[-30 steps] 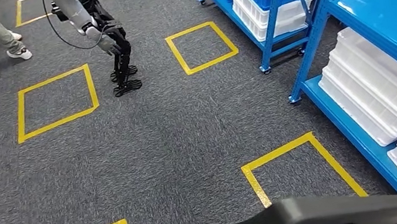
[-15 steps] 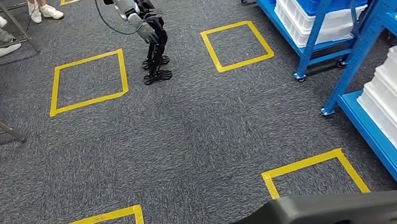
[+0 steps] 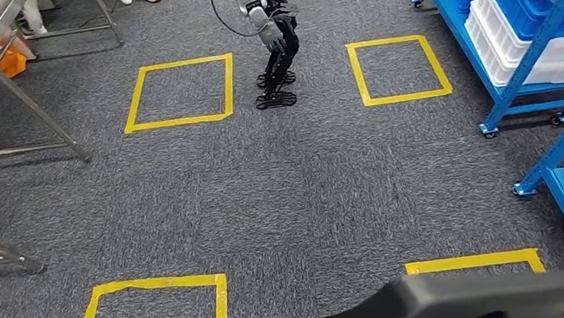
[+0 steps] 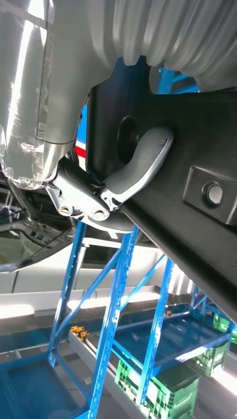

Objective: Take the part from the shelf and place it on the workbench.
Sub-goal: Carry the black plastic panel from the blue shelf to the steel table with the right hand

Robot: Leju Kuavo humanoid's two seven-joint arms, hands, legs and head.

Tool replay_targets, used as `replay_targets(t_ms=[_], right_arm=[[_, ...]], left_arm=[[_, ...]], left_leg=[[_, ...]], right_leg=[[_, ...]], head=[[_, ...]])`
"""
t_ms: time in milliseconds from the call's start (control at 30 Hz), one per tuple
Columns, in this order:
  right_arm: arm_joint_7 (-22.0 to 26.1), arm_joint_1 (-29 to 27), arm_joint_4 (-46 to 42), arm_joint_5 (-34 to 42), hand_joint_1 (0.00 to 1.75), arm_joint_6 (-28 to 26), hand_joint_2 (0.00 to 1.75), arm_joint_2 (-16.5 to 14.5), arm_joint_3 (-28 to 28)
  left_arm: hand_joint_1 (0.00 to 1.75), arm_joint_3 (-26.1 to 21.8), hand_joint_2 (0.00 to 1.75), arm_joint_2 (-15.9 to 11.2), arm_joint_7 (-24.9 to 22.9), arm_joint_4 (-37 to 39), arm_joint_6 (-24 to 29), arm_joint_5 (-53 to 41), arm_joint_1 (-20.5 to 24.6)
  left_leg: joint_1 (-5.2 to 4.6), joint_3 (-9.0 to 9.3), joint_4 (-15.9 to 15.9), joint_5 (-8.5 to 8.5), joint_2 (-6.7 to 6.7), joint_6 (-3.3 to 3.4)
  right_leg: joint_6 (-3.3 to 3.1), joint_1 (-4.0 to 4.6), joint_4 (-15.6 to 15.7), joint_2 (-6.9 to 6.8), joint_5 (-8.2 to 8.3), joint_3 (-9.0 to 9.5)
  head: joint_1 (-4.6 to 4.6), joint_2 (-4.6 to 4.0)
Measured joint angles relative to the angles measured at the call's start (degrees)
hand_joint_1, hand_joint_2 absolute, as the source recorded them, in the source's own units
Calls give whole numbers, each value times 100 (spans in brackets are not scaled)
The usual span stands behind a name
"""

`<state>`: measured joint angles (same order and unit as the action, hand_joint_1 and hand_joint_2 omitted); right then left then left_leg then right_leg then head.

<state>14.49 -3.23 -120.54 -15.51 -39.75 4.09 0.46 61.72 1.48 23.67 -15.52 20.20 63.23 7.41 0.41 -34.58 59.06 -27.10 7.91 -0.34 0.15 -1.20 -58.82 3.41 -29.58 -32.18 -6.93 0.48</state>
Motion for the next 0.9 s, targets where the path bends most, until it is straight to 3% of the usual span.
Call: replay_targets(t_ms=[67, 133, 200, 233, 267, 300, 367, 433, 500, 567, 633, 700, 733, 767, 833, 900], right_arm=[[0, 7, -1, -1, 175, 1, 175, 2, 0], [-2, 3, -1, 1, 175, 2, 175, 2, -1], [-4, -3, 0, 2, 175, 2, 175, 2, -2], [-5, -4, 0, 2, 175, 2, 175, 2, -2], [-5, -3, 0, 4, 175, 2, 175, 2, -2], [-6, -3, -1, 5, 175, 2, 175, 2, -2], [-6, 1, -1, 8, 175, 2, 175, 5, -2], [-8, 11, 0, 9, 175, 2, 175, 11, -1], [-8, 21, 0, 9, 175, 2, 175, 15, 2], [-9, 27, -1, 9, 175, 2, 175, 19, 3], [-9, 22, -1, 9, 175, 1, 175, 29, 5], [-10, 7, 0, 9, 175, 1, 175, 39, 6], [-12, 2, 0, 10, 175, 1, 175, 40, 7], [-14, 1, 0, 10, 175, 1, 175, 42, 6], [-16, 1, 0, 10, 175, 1, 175, 48, 6], [-21, -3, 1, 9, 175, 0, 175, 54, 7]], left_arm=[[175, 0, 175, -4, 0, -1, 2, 0, -7], [175, 0, 175, -6, 0, -2, 3, 0, 9], [175, 0, 175, -6, 0, -2, 3, 0, 19], [175, 0, 175, -7, 0, -2, 3, 0, 15], [175, 0, 175, -7, 0, -2, 4, 0, 11], [175, 0, 175, -8, 0, -2, 4, 0, 10], [175, 0, 175, -8, 0, -2, 4, -1, 18], [175, 0, 175, -8, 0, -2, 5, -2, 24], [175, 0, 175, -8, 0, -2, 7, -2, 15], [175, 0, 175, -8, 0, -2, 9, -2, 12], [175, 0, 175, -8, 0, -2, 10, -2, 29], [175, 0, 175, -7, 0, -2, 7, -3, 39], [175, 0, 175, -6, 0, -2, 5, -3, 36], [175, 0, 175, -6, 0, -2, 4, -3, 32], [175, 0, 175, -6, 0, -3, 2, -3, 28], [175, 0, 175, -6, -1, -4, 2, -4, 37]], left_leg=[[-26, -75, 194, -125, -227, -76], [-22, -359, 809, -437, -585, -153], [25, -696, 1470, -672, -715, -204], [43, -753, 1568, -652, -735, -217], [56, -694, 1442, -527, -759, -221], [61, -526, 1106, -327, -806, -213], [31, -154, 340, -10, -1026, -159], [-21, -29, 30, 54, -1134, -86], [-36, -35, 7, 54, -1021, -18], [-9, 4, -63, 75, -910, 57], [9, 35, -109, 91, -795, 114], [-2, 38, -105, 85, -658, 138], [-8, 41, -99, 79, -580, 142], [-9, 48, -88, 71, -496, 139], [4, 58, -45, 42, -326, 110], [9, 22, 27, 11, -170, 50]], right_leg=[[-57, -26, 52, -150, 12, 45], [-107, -28, 77, -324, 1, 85], [-127, -18, 76, -500, -31, 113], [-122, -19, 75, -582, -50, 133], [-110, -21, 75, -658, -72, 161], [-93, -23, 74, -731, -99, 200], [-38, -10, 71, -859, -162, 275], [24, 14, 72, -957, -208, 320], [86, 13, 96, -1032, -236, 362], [136, -11, -31, -851, -365, 346], [148, -23, -604, -526, -684, 82], [151, -20, -1335, -394, -944, -329], [153, -19, -1500, -376, -925, -454], [151, -21, -1437, -362, -780, -476], [138, -39, -790, -238, -308, -265], [117, -62, -217, 32, -65, -50]], head=[[-33, 0], [-83, 0], [-106, 0], [-109, 0], [-113, 0], [-118, 0], [-126, 0], [-121, 0], [-117, 1], [-92, 1], [-47, 0], [-27, 0], [-22, 0], [-22, 0], [-18, 0], [4, 0]])
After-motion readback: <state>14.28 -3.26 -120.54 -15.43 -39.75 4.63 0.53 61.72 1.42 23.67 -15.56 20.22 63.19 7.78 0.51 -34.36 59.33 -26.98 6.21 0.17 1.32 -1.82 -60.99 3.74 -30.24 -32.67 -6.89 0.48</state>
